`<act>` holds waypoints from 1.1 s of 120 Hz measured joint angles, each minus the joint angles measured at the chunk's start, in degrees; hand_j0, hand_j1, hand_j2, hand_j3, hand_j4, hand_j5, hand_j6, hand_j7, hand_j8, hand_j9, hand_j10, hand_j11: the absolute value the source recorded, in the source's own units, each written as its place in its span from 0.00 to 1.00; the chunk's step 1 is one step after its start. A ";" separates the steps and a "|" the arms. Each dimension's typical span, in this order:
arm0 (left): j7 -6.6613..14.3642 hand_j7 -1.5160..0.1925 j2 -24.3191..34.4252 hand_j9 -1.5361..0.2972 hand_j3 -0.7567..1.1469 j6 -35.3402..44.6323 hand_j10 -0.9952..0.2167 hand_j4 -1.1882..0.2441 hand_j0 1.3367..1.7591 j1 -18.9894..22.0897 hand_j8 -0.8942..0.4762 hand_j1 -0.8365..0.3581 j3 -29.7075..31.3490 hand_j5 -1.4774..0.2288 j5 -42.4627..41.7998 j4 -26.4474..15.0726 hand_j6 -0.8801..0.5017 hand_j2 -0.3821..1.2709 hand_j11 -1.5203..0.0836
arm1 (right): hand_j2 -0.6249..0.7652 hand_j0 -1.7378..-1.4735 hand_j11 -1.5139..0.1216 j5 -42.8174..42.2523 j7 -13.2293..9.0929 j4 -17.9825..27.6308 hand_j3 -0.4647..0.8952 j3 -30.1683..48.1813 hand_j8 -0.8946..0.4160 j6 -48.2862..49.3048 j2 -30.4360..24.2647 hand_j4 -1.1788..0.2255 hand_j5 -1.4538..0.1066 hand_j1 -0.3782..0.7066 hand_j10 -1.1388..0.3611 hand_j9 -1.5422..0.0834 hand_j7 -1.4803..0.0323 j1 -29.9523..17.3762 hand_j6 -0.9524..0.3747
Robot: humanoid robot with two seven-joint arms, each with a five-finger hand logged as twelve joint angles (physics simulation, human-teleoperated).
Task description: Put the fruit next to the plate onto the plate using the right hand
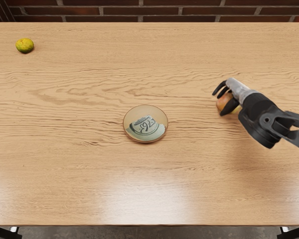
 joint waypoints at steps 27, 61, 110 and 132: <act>0.00 0.71 0.00 0.67 0.40 -0.02 0.63 0.67 0.76 0.00 0.48 0.76 0.00 0.69 0.00 0.00 0.47 0.26 0.76 | 0.55 0.32 0.45 0.93 0.02 4.33 0.34 0.57 0.44 0.06 0.45 0.42 0.43 0.52 0.48 0.47 0.47 2.12 0.32; 0.00 0.71 0.00 0.67 0.40 -0.01 0.63 0.67 0.76 0.00 0.48 0.76 0.01 0.69 0.00 0.00 0.47 0.26 0.76 | 0.53 0.32 0.44 1.43 0.01 5.95 0.34 0.55 0.43 0.14 7.49 0.42 0.41 0.49 0.47 0.45 0.45 4.47 0.31; 0.00 0.71 0.00 0.67 0.40 0.01 0.63 0.67 0.76 0.00 0.48 0.76 0.01 0.69 -0.01 0.00 0.47 0.26 0.76 | 0.50 0.32 0.43 1.35 0.02 5.91 0.34 -0.26 0.43 0.18 16.67 0.41 0.39 0.47 0.47 0.43 0.44 5.79 0.30; 0.00 0.71 0.00 0.67 0.40 -0.01 0.63 0.67 0.76 0.00 0.48 0.76 0.01 0.69 0.00 0.00 0.47 0.26 0.76 | 0.49 0.32 0.42 0.68 0.00 5.74 0.34 -1.61 0.44 -0.18 18.49 0.41 0.40 0.48 0.48 0.44 0.44 5.00 0.31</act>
